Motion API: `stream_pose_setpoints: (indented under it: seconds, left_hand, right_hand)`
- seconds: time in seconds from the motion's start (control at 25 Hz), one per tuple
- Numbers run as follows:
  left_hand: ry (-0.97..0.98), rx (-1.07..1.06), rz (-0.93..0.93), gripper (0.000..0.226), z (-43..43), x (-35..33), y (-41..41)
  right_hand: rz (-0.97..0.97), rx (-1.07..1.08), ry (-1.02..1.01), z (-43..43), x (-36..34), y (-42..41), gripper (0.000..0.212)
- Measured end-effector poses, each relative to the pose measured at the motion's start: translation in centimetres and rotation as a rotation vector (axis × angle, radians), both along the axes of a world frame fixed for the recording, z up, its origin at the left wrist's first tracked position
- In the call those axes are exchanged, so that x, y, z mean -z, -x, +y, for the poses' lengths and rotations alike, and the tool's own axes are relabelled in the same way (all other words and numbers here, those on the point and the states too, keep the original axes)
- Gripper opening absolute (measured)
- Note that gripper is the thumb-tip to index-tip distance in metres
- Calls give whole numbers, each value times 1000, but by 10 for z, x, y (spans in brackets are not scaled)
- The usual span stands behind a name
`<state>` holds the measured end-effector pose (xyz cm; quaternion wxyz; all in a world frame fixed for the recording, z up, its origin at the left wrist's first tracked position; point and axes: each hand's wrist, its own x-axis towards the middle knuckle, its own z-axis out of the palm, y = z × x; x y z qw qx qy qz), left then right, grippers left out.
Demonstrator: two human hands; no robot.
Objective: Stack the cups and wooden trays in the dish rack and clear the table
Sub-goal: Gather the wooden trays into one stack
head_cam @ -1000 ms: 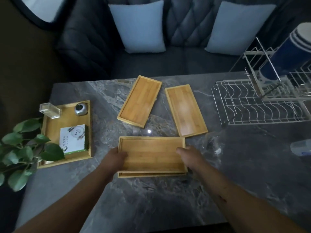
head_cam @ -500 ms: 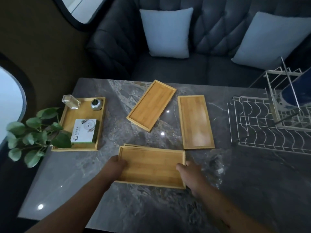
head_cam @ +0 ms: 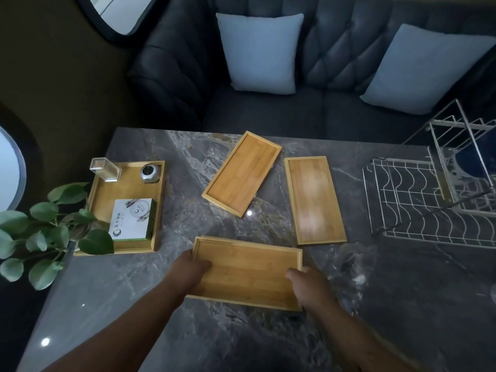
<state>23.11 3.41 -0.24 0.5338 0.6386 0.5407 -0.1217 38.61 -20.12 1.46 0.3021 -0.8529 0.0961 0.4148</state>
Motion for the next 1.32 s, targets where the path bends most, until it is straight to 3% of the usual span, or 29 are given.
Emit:
stream_pose_setpoints:
  seconds: [0.16, 0.36, 0.52, 0.72, 0.96, 1.16, 1.32]
  left_hand:
    - [122, 9, -25, 40, 9, 3, 6]
    - [277, -96, -122, 43, 16, 4, 9]
    - [429, -102, -201, 46, 8, 6, 9]
    - [443, -100, -247, 67, 17, 5, 14]
    - [532, -139, -293, 59, 27, 5, 19]
    - [507, -168, -277, 54, 21, 11, 21]
    - [300, -108, -223, 52, 18, 17, 18]
  right_hand:
    - [-15, -39, 18, 0, 2, 0, 30]
    - [-2, 79, -10, -4, 5, -4, 23]
    - [9, 151, -31, -6, 9, -4, 39]
    - [44, 157, -46, -7, 10, -8, 54]
    - [254, 173, -207, -17, 6, -19, 40]
    - [201, 90, -215, -19, 8, -18, 37]
    - [123, 12, -182, -20, 13, -11, 35]
